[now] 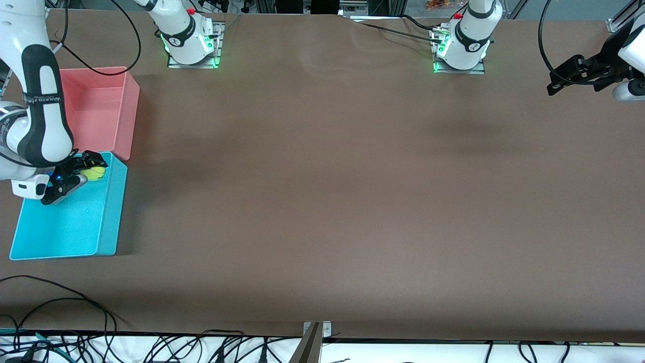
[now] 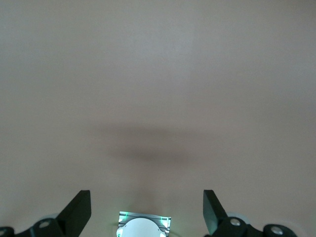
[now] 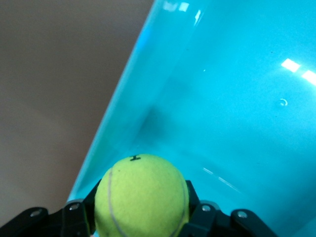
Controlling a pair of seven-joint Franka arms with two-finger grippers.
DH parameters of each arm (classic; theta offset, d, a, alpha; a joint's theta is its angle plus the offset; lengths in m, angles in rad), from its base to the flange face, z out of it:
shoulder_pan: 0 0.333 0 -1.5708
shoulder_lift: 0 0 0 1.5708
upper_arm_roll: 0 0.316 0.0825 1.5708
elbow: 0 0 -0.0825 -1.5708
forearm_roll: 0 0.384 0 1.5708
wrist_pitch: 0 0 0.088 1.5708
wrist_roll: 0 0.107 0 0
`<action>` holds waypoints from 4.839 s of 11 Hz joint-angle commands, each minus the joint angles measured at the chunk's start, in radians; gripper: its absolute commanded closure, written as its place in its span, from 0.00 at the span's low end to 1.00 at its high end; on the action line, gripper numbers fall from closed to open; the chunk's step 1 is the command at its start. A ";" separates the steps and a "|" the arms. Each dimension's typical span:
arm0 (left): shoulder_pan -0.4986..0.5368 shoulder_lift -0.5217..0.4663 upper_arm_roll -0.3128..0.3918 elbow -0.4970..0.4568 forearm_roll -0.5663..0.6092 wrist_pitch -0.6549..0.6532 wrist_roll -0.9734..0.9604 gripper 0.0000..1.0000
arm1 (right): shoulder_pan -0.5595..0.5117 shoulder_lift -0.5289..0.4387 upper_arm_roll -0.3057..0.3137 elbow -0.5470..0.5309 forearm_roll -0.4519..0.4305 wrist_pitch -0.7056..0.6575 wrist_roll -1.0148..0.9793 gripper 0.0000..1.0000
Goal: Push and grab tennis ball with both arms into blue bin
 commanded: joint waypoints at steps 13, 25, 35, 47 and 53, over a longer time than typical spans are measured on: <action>-0.009 0.023 0.007 0.045 -0.023 -0.027 0.001 0.00 | -0.041 0.044 0.013 0.314 0.031 -0.392 0.124 0.00; 0.003 0.026 0.011 0.045 -0.039 -0.025 0.002 0.00 | 0.283 -0.149 0.016 0.456 -0.262 -0.648 0.818 0.00; -0.012 0.035 0.002 0.046 -0.036 -0.025 -0.001 0.00 | 0.062 -0.256 0.234 0.494 -0.185 -0.641 0.887 0.00; -0.016 0.044 -0.010 0.069 -0.035 -0.025 -0.001 0.00 | -0.096 -0.559 0.424 0.097 -0.250 -0.360 1.013 0.00; -0.016 0.044 -0.010 0.069 -0.036 -0.025 -0.001 0.00 | -0.019 -0.564 0.355 0.106 -0.250 -0.383 1.022 0.00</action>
